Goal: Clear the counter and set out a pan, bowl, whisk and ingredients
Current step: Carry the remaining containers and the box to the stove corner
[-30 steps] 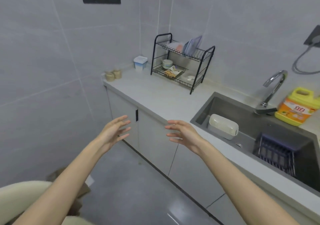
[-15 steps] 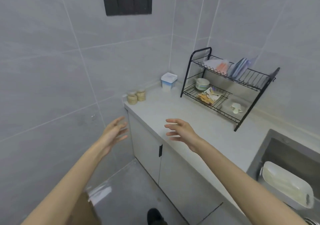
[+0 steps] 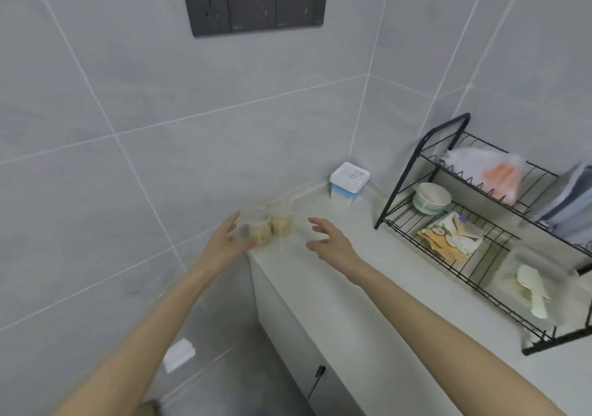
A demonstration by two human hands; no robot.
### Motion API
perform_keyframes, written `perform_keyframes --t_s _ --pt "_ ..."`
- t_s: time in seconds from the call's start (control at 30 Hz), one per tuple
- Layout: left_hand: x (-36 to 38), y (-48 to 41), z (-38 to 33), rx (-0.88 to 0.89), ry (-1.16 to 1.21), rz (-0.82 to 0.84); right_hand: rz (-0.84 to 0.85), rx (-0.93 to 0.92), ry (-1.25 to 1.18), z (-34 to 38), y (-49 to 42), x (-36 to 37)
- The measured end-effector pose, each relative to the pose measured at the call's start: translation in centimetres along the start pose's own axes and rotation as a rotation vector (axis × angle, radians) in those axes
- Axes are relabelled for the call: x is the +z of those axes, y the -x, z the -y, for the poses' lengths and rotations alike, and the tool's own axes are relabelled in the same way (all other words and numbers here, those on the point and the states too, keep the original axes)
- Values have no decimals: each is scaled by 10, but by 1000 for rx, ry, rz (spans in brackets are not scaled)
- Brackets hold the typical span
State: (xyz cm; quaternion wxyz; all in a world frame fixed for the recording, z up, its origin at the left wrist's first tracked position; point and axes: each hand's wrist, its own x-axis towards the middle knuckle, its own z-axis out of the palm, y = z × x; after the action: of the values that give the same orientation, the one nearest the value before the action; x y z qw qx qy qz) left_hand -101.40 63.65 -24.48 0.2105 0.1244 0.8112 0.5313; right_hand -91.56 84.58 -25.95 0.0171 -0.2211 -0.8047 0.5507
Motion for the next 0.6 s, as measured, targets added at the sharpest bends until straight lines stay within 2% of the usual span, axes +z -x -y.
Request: perform_keyframes --t_s 0.13,0.4,0.6 --pt "3 -50 3 99 -116 36 -12 -38 66 1 -46 11" --pt "2 -146 53 132 -105 166 -28 -6 187 -18 -144 51" --pt "4 -166 71 196 -53 155 -121 -56 194 -26 -172 73"
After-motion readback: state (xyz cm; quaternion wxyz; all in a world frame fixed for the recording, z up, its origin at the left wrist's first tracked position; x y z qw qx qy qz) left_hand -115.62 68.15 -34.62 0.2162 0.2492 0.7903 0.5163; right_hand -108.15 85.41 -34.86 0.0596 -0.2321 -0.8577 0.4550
